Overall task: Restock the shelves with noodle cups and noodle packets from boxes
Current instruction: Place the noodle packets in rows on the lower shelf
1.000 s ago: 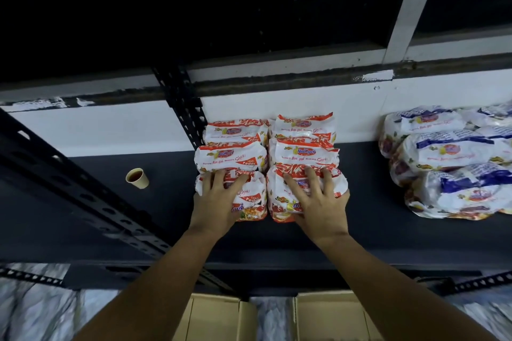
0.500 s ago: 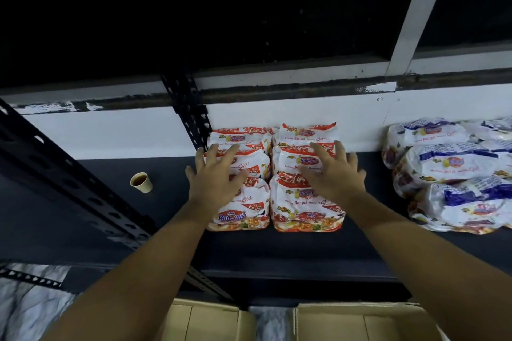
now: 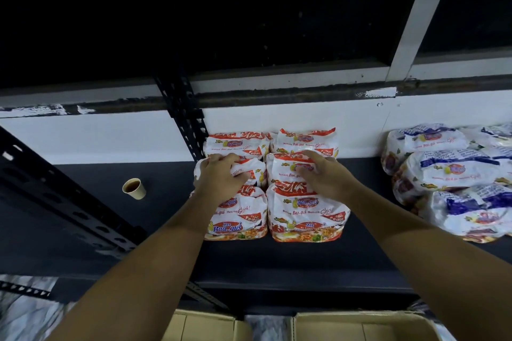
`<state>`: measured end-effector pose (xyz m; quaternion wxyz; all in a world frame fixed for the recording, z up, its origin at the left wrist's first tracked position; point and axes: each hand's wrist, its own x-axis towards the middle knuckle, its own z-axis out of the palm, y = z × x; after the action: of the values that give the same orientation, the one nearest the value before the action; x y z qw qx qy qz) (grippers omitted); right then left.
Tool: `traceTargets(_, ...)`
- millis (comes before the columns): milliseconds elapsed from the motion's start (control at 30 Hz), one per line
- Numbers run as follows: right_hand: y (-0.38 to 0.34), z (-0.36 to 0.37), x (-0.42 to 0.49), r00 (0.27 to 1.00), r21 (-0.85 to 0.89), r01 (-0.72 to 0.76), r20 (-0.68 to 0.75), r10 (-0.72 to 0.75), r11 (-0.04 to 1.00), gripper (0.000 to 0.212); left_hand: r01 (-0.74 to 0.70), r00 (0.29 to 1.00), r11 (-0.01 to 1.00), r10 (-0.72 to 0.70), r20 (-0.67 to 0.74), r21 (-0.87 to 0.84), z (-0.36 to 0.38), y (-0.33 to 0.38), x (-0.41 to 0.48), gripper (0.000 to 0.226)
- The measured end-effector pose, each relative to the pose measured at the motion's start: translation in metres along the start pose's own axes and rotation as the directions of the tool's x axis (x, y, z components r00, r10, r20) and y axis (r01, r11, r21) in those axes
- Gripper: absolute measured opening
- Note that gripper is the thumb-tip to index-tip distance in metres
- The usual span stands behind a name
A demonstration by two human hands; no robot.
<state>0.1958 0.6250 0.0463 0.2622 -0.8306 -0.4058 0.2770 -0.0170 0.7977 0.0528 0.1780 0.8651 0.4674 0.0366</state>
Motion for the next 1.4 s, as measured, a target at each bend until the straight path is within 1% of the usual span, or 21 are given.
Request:
traceTargets(67, -0.001, -0.005, 0.002, 0.992, -0.022, -0.029, -0.127, 0.026, 0.999, 0.065, 0.039, 0.999, 0.998, -0.039, -0.004, 0.04, -0.006, 0.005, 0.002, 0.064)
traceTargets(133, 0.0, -0.011, 0.006, 0.957, -0.007, -0.067, -0.282, 0.062, 0.998, 0.067, 0.02, 0.999, 0.997, -0.017, -0.041, 0.08, -0.012, 0.006, 0.007, 0.073)
traceTargets(200, 0.002, -0.015, 0.013, 0.937, 0.028, -0.114, -0.329, 0.117, 0.993, 0.067, -0.033, 0.997, 0.994, 0.04, -0.068, 0.103, -0.016, 0.005, 0.013, 0.075)
traceTargets(300, 0.002, -0.018, 0.025, 0.954, 0.204, -0.142, -0.234, 0.189, 0.969, 0.067, -0.094, 0.995, 0.985, 0.099, -0.023, 0.141, -0.018, 0.01, 0.023, 0.071)
traceTargets(400, 0.005, -0.015, 0.034, 0.979, 0.362, -0.088, -0.14, 0.148, 0.928, 0.068, -0.159, 0.983, 0.98, 0.146, 0.112, 0.12, -0.014, 0.018, 0.035, 0.065)
traceTargets(467, 0.006, -0.012, 0.038, 0.987, 0.39, -0.077, -0.098, 0.124, 0.918, 0.067, -0.163, 0.974, 0.978, 0.138, 0.177, 0.134, -0.009, 0.019, 0.042, 0.063)
traceTargets(533, 0.001, -0.01, 0.036, 0.991, 0.436, -0.069, -0.073, 0.112, 0.898, 0.064, -0.155, 0.972, 0.973, 0.119, 0.205, 0.17, -0.005, 0.018, 0.046, 0.063)
traceTargets(700, 0.0, -0.015, 0.032, 0.998, 0.468, -0.055, 0.023, 0.05, 0.882, 0.061, -0.149, 0.978, 0.971, 0.116, 0.174, 0.188, 0.001, 0.013, 0.044, 0.065)
traceTargets(800, 0.004, -0.023, 0.026, 0.996, 0.399, -0.054, 0.088, 0.02, 0.915, 0.064, -0.156, 0.983, 0.972, 0.135, 0.124, 0.179, -0.001, 0.01, 0.038, 0.069)
traceTargets(867, 0.005, -0.024, 0.015, 0.997, 0.347, -0.042, 0.078, 0.016, 0.937, 0.071, -0.175, 0.984, 0.967, 0.166, 0.062, 0.188, -0.003, 0.007, 0.025, 0.067)
traceTargets(900, 0.009, -0.022, 0.01, 0.999, 0.306, -0.039, 0.045, 0.026, 0.951, 0.079, -0.186, 0.983, 0.964, 0.183, 0.033, 0.189, -0.004, 0.007, 0.017, 0.066)
traceTargets(967, 0.013, -0.016, 0.0, 0.996, 0.15, -0.061, -0.059, 0.07, 0.987, 0.099, -0.209, 0.977, 0.964, 0.212, -0.006, 0.164, -0.006, 0.006, -0.003, 0.064)
traceTargets(1000, 0.012, -0.012, -0.01, 0.993, 0.048, -0.062, -0.102, 0.066, 0.997, 0.099, -0.223, 0.973, 0.964, 0.228, -0.02, 0.142, -0.005, 0.005, -0.016, 0.064)
traceTargets(1067, 0.011, -0.004, -0.036, 0.987, -0.131, -0.019, -0.163, -0.003, 0.991, 0.087, -0.254, 0.963, 0.961, 0.262, -0.057, 0.111, -0.004, 0.003, -0.04, 0.067)
traceTargets(1100, 0.012, 0.0, -0.051, 0.982, -0.186, 0.008, -0.185, -0.043, 0.983, 0.084, -0.257, 0.961, 0.959, 0.267, -0.077, 0.117, -0.003, 0.001, -0.052, 0.072)
traceTargets(1167, 0.013, 0.008, -0.077, 0.97, -0.223, 0.018, -0.231, -0.071, 0.975, 0.086, -0.224, 0.962, 0.959, 0.246, -0.118, 0.173, 0.003, -0.005, -0.074, 0.078)
traceTargets(1233, 0.019, 0.02, -0.093, 0.956, -0.14, -0.04, -0.293, -0.003, 0.989, 0.089, -0.104, 0.981, 0.981, 0.129, -0.147, 0.162, 0.012, -0.011, -0.093, 0.079)
traceTargets(1267, 0.021, 0.027, -0.098, 0.947, -0.025, -0.082, -0.313, 0.07, 0.996, 0.093, -0.021, 0.987, 0.995, 0.036, -0.154, 0.096, 0.018, -0.011, -0.101, 0.082)
traceTargets(1300, 0.025, 0.035, -0.099, 0.938, 0.143, -0.121, -0.309, 0.16, 0.982, 0.099, 0.058, 0.987, 0.998, -0.057, -0.149, 0.002, 0.023, -0.011, -0.109, 0.085)
traceTargets(1333, 0.027, 0.041, -0.101, 0.929, 0.327, -0.156, -0.273, 0.251, 0.932, 0.106, 0.124, 0.982, 0.987, -0.137, -0.128, -0.105, 0.028, -0.009, -0.115, 0.088)
traceTargets(1400, 0.026, 0.049, -0.103, 0.921, 0.627, -0.178, -0.164, 0.353, 0.759, 0.112, 0.188, 0.973, 0.927, -0.221, -0.069, -0.324, 0.039, -0.007, -0.12, 0.092)
